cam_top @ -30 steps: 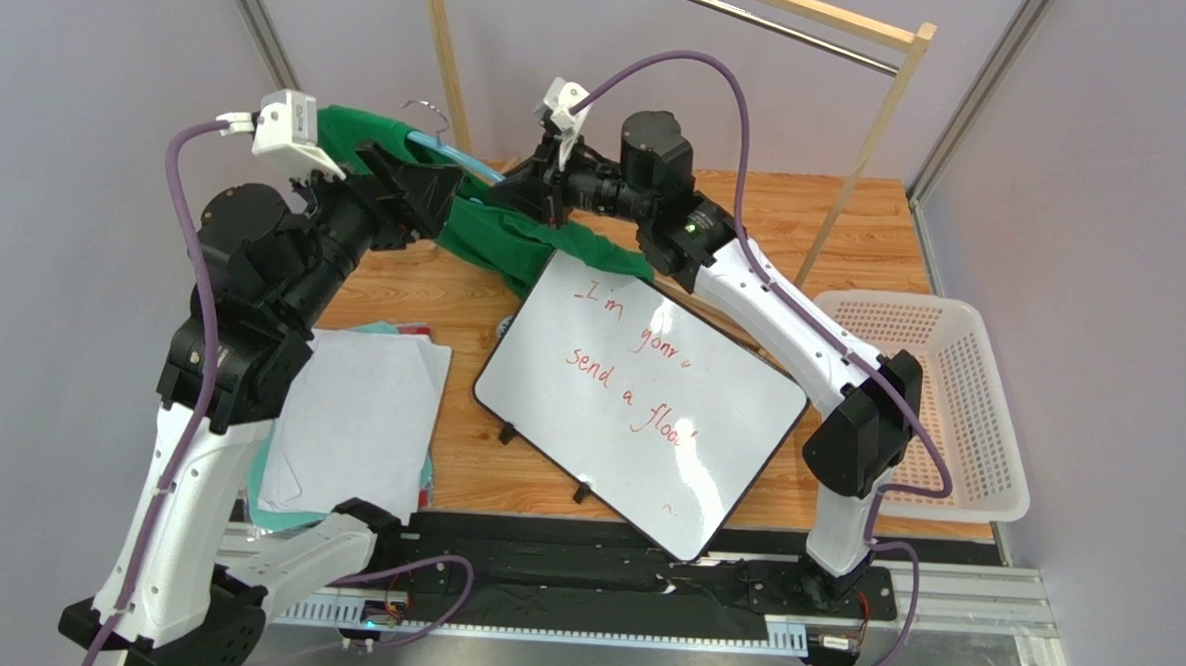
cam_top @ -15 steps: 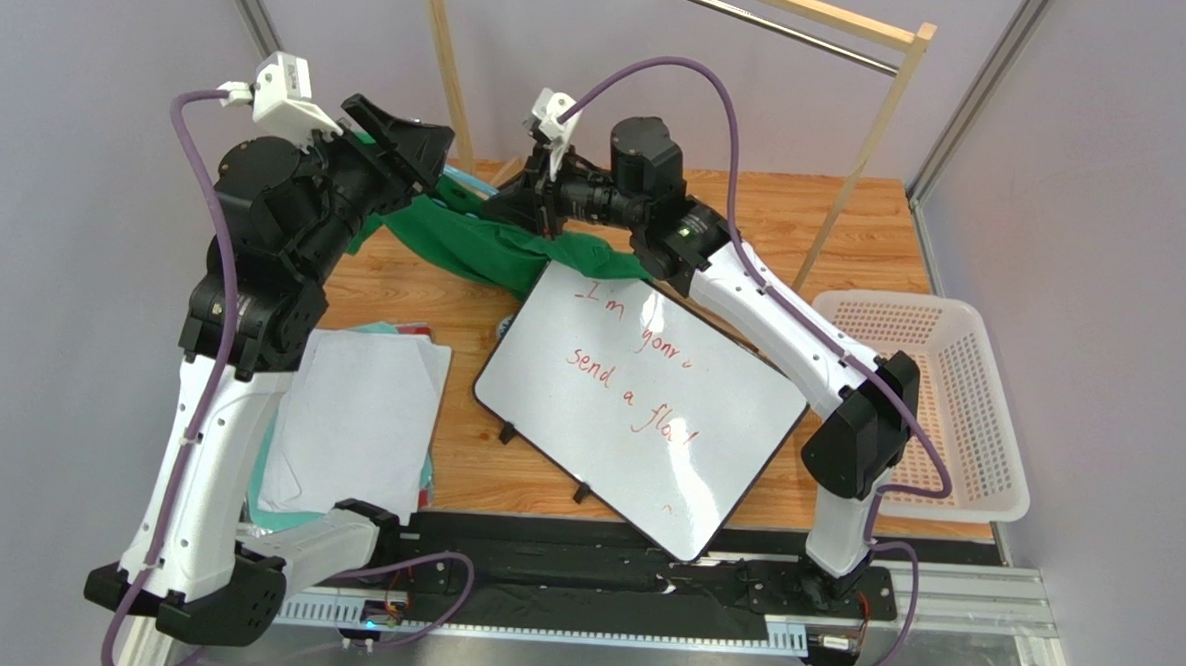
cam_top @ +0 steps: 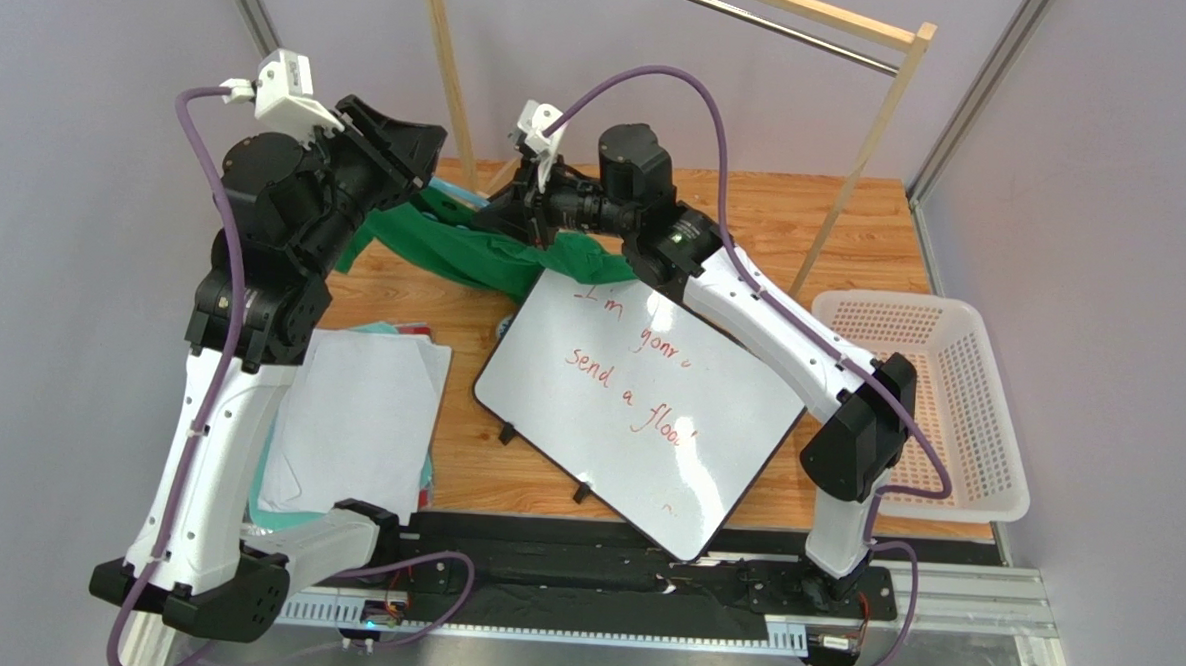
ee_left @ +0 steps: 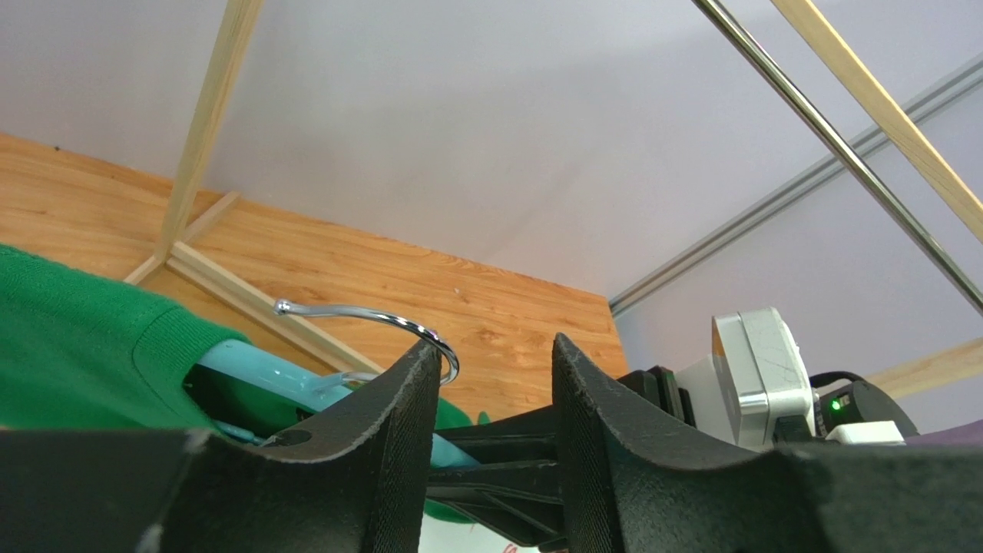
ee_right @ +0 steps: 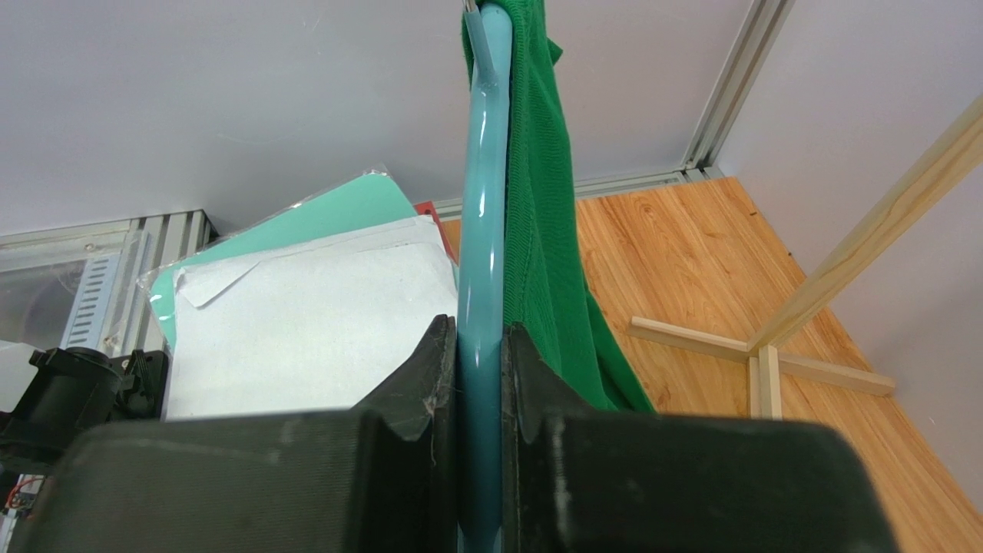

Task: Remove the t-shirt from the hanger

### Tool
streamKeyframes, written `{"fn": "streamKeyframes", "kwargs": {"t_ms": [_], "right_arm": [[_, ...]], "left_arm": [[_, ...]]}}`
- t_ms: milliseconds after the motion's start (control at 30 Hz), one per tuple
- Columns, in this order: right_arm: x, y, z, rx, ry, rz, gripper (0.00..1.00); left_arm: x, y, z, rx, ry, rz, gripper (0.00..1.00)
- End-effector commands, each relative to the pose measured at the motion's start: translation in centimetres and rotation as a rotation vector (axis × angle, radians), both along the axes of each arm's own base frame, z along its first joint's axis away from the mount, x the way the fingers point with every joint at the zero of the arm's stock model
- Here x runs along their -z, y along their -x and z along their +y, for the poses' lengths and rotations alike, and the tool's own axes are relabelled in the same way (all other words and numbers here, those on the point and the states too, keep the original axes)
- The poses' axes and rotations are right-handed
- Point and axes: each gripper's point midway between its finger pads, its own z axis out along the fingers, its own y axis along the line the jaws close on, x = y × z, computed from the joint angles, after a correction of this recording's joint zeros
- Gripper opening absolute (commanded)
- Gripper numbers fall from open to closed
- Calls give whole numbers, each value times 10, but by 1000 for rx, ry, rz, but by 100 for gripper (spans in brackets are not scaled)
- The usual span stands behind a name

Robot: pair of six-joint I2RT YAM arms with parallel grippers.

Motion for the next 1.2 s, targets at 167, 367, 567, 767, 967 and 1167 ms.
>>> {"fn": "streamKeyframes", "kwargs": {"t_ms": [167,367,567,767,967,1167], "right_arm": [[-71,33,1,-72,-125,-169,0],[-73,16,-8,43,-118,-222,8],[-77,-4,-34,236,-122,-242,53],[-64,-13,-69,410,-93,-269,85],[-33,-15,-91,480,8,-293,93],[-14,-37,-112,625,38,-303,93]], "left_arm": [[-12,-7,8,-38,-45,-67,26],[-15,-15,9,-53,-33,-81,0],[-35,-25,-10,25,93,-154,0],[-65,-32,-1,-33,216,-207,0],[-98,-37,1,-43,302,-304,0],[-114,-33,-6,8,325,-355,0]]}}
